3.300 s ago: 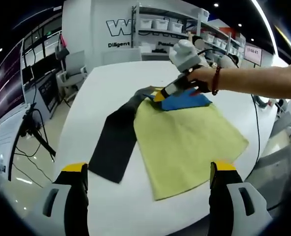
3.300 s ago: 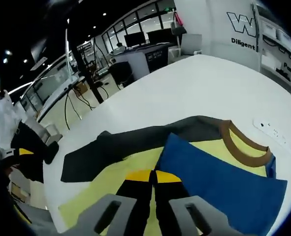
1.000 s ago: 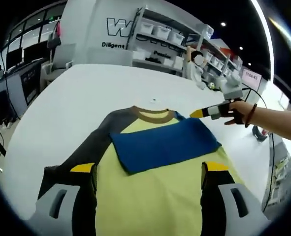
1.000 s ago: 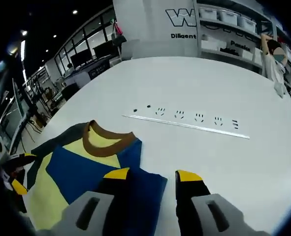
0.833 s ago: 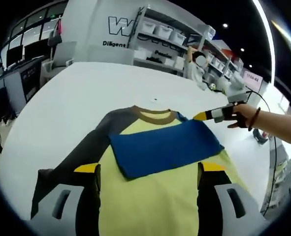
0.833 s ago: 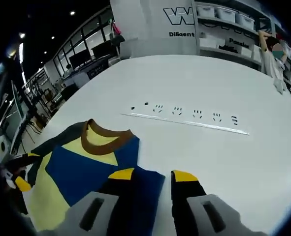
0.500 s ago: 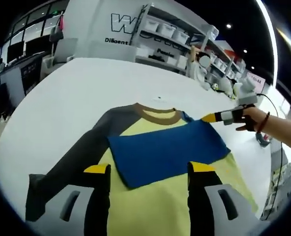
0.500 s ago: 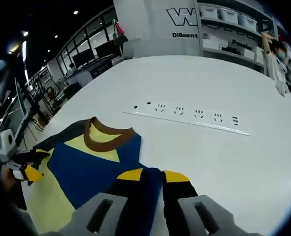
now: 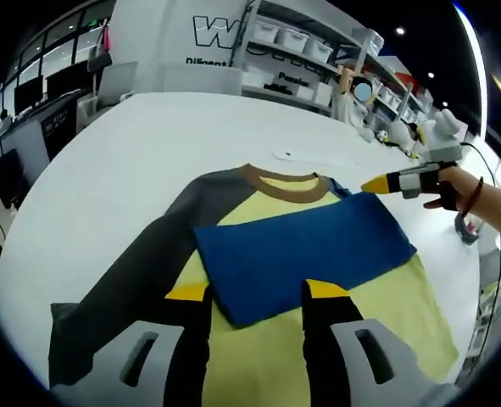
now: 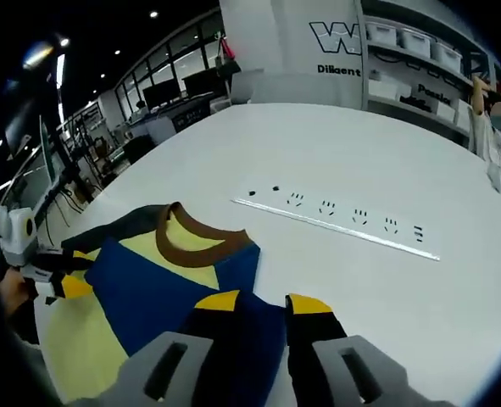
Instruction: Fold the garment on the visible template until the final outline fits inside the template.
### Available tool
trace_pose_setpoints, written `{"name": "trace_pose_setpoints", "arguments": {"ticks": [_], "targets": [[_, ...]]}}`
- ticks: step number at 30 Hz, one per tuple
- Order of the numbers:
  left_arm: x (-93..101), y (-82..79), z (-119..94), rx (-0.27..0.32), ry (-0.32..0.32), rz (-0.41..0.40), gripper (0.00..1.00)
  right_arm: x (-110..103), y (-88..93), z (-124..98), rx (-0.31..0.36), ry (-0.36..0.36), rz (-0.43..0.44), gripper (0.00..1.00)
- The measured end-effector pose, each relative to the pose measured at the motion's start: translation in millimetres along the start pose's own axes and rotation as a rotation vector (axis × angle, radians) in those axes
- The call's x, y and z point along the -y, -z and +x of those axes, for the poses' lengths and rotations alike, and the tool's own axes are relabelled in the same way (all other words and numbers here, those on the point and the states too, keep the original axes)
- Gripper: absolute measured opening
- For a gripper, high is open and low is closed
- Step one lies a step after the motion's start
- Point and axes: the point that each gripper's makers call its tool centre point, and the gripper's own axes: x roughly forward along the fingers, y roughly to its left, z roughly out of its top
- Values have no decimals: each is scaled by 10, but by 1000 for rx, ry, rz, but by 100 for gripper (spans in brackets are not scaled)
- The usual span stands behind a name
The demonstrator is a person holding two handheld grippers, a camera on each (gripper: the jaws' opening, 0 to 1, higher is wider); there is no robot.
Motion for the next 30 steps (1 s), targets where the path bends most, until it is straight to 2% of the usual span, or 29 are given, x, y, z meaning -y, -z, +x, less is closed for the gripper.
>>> {"name": "trace_pose_setpoints", "arguments": {"ticks": [1, 4, 12, 21, 27, 30], "targets": [[-23, 17, 7, -9, -15, 7, 35, -79, -19, 45, -18, -29, -52, 16], [-48, 16, 10, -11, -26, 13, 31, -142, -17, 90, -37, -54, -95, 16], [-119, 13, 24, -15, -44, 12, 20, -205, 30, 237, -101, -88, -166, 14], [-178, 11, 37, -20, -52, 17, 12, -215, 42, 253, -120, -93, -190, 0], [-191, 41, 51, -32, -64, 29, 1, -201, 37, 221, -118, -90, -200, 0], [-185, 47, 52, -34, -64, 22, 0, -137, 13, 191, -108, -70, -194, 0]]}}
